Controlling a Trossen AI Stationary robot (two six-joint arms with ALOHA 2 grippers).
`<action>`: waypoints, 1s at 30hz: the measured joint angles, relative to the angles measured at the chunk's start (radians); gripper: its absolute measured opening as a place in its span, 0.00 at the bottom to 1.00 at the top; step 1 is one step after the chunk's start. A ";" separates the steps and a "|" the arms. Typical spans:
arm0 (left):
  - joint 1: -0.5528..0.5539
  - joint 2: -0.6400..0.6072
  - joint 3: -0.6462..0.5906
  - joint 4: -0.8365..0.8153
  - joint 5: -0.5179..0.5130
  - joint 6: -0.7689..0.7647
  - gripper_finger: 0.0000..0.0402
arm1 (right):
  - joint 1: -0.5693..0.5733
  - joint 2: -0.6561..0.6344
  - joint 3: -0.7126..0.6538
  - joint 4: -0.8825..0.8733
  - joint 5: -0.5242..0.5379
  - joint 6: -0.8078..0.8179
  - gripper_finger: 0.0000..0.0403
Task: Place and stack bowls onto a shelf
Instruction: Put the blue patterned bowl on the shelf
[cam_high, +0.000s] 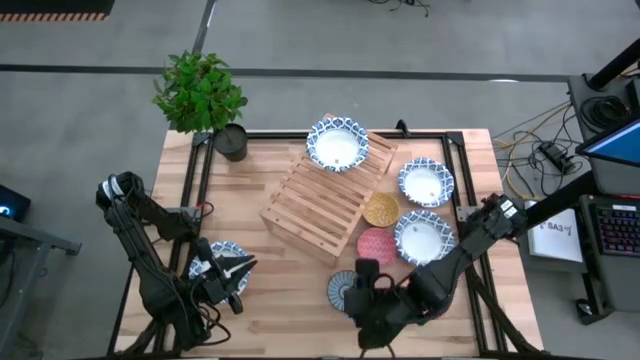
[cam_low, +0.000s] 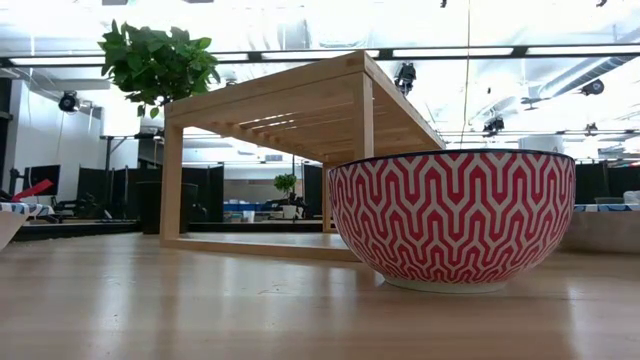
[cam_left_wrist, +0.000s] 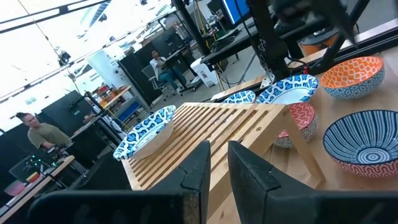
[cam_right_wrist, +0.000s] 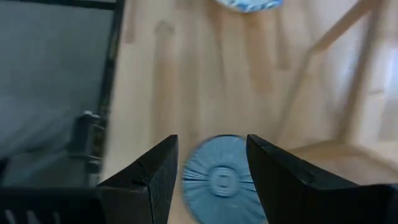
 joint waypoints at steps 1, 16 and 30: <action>0.000 0.000 0.000 0.000 -0.001 0.000 0.10 | 0.001 0.000 -0.026 0.036 -0.013 0.012 0.45; 0.006 0.000 0.000 0.004 -0.002 0.000 0.10 | 0.002 0.036 -0.261 0.168 -0.124 0.107 0.48; 0.015 0.001 -0.001 0.005 -0.002 -0.001 0.10 | -0.006 0.157 -0.205 0.121 -0.170 0.071 0.48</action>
